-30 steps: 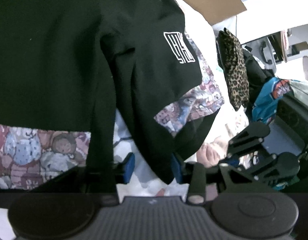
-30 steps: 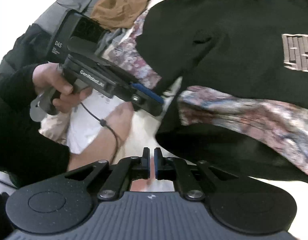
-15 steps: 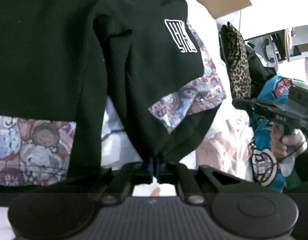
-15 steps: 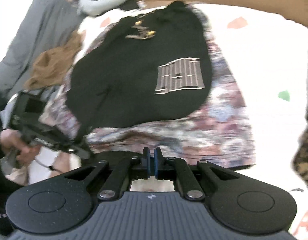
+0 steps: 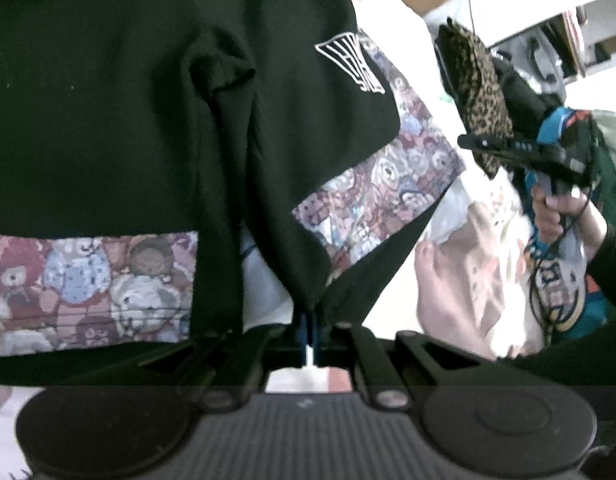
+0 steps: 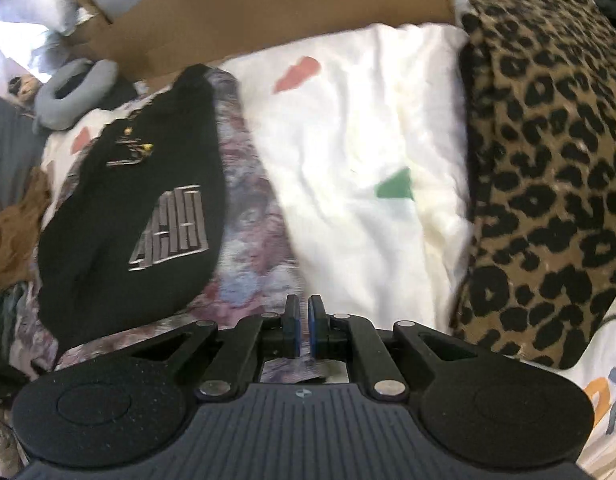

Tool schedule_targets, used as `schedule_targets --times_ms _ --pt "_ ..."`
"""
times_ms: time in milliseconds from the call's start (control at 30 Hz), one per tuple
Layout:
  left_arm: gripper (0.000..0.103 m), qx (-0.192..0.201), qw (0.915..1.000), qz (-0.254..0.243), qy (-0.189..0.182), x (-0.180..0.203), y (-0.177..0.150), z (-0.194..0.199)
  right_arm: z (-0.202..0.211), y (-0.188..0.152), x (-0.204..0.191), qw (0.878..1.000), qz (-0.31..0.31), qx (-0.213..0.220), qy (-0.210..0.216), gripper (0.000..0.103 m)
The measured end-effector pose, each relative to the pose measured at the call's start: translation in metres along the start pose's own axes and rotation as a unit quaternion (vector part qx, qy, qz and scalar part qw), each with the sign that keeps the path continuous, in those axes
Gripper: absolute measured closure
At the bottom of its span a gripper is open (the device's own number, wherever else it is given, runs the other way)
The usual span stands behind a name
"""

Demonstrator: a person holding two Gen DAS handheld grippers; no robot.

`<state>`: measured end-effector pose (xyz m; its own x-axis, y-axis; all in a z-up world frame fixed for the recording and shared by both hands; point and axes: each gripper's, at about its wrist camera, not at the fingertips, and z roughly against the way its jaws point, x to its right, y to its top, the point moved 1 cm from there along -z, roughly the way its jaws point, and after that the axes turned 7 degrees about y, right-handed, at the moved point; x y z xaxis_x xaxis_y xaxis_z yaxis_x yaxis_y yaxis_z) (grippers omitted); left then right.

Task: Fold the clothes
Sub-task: 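Hold the black shorts raised with the left tool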

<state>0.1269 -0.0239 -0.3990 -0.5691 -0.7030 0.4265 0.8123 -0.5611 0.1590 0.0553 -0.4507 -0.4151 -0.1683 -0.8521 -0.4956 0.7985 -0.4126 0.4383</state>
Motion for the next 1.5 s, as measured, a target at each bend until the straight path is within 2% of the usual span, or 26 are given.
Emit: schedule_targets --times_ms 267,367,400,467,567,800,867,900,1100,1500 --pt "0.100 -0.014 0.9984 -0.026 0.048 -0.001 -0.001 -0.002 -0.017 -0.004 0.015 1.000 -0.030 0.002 0.001 0.100" --pt "0.097 -0.012 0.9985 -0.034 0.042 0.005 0.003 -0.001 -0.022 -0.005 0.019 0.999 -0.037 0.000 0.002 0.100" --pt "0.091 -0.006 0.9983 -0.037 0.045 0.007 0.005 0.002 -0.022 -0.006 0.019 0.999 -0.037 -0.001 0.001 0.100" --pt "0.086 0.005 0.9978 -0.043 0.050 0.011 0.008 0.009 -0.021 -0.008 0.019 0.999 -0.037 -0.004 0.001 0.100" --pt "0.083 0.028 0.9970 -0.057 0.044 0.015 0.009 0.018 -0.020 -0.011 0.019 0.999 -0.037 -0.008 -0.001 0.100" --pt "0.083 0.030 0.9929 -0.093 0.068 0.025 0.009 0.003 -0.020 -0.014 0.020 0.999 -0.039 -0.012 -0.004 0.100" --pt "0.086 0.031 0.9924 -0.096 0.071 0.025 0.011 -0.001 -0.021 -0.015 0.020 0.999 -0.035 -0.015 -0.005 0.100" --pt "0.100 0.032 0.9924 -0.097 0.069 0.024 0.011 -0.001 -0.021 -0.015 0.020 0.999 -0.035 -0.015 -0.005 0.100" --pt "0.102 0.026 0.9947 -0.094 0.032 0.015 0.007 0.014 -0.017 -0.015 0.023 0.999 -0.037 -0.014 -0.006 0.100" --pt "0.102 0.004 0.9940 -0.106 0.027 0.004 0.007 0.013 -0.023 -0.015 0.020 0.999 -0.037 -0.016 0.005 0.100"
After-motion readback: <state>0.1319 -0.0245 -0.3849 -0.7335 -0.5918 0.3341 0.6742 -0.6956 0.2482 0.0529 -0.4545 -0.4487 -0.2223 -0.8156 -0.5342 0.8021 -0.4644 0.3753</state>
